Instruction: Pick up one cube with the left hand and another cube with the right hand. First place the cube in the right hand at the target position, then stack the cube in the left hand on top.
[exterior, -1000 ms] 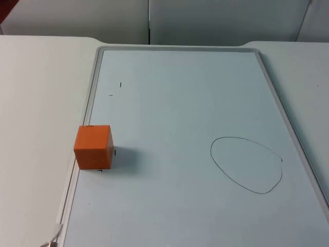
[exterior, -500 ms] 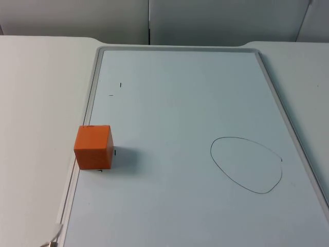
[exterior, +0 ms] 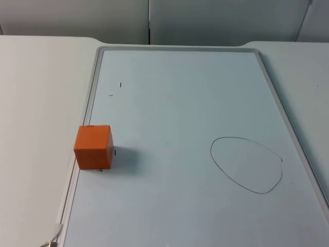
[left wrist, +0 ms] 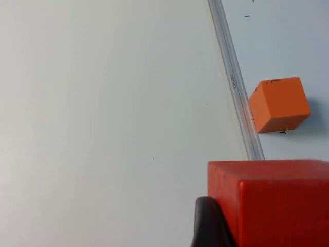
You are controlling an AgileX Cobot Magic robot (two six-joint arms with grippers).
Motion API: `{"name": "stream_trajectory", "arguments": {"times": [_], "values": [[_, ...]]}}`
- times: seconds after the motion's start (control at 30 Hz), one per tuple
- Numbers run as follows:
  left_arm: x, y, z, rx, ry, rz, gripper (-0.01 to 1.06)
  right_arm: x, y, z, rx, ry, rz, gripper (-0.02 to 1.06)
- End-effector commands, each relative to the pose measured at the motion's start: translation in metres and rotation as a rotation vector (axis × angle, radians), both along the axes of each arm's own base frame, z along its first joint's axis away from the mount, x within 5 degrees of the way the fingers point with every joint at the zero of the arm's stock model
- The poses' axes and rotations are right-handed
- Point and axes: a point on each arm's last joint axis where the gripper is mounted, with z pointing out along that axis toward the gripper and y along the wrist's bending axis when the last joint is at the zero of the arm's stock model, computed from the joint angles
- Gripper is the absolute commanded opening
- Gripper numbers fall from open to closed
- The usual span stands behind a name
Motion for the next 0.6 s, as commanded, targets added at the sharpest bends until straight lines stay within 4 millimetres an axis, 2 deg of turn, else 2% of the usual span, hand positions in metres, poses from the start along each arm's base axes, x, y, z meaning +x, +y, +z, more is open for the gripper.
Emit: {"name": "stream_trajectory", "arguments": {"times": [0.0,0.07,0.1,0.17,0.23,0.27,0.4,0.43,0.5,0.57], "values": [[-0.001,-0.001,0.001,-0.016,-0.014,-0.004,0.22,0.028,0.008,0.009,0.017,-0.002,0.093,0.97],[0.0,-0.001,0.001,-0.017,-0.015,-0.003,0.22,0.057,0.014,0.012,0.053,0.036,0.117,0.97],[0.0,-0.001,0.001,-0.017,-0.015,-0.003,0.22,0.057,0.014,0.012,0.053,0.036,0.117,0.97],[0.0,-0.001,0.001,-0.019,-0.015,-0.001,0.22,0.091,0.026,0.01,0.05,0.063,0.172,0.97],[0.0,-0.001,0.001,-0.022,-0.015,0.003,0.22,0.111,0.049,0.009,0.023,0.035,0.252,0.97],[0.0,-0.001,0.001,-0.022,-0.015,0.003,0.22,0.111,0.049,0.009,0.023,0.035,0.252,0.97],[-0.001,-0.001,0.001,-0.024,-0.005,0.007,0.22,0.138,0.111,-0.008,-0.118,-0.001,0.386,0.97],[-0.001,-0.001,0.001,-0.024,-0.005,0.007,0.22,0.138,0.111,-0.008,-0.118,-0.001,0.386,0.97],[-0.001,-0.001,0.0,-0.035,0.001,0.021,0.22,0.143,0.142,-0.023,-0.189,0.014,0.427,0.97],[-0.002,-0.001,0.0,-0.034,0.007,0.024,0.22,0.147,0.17,-0.049,-0.292,0.018,0.481,0.97]]}}
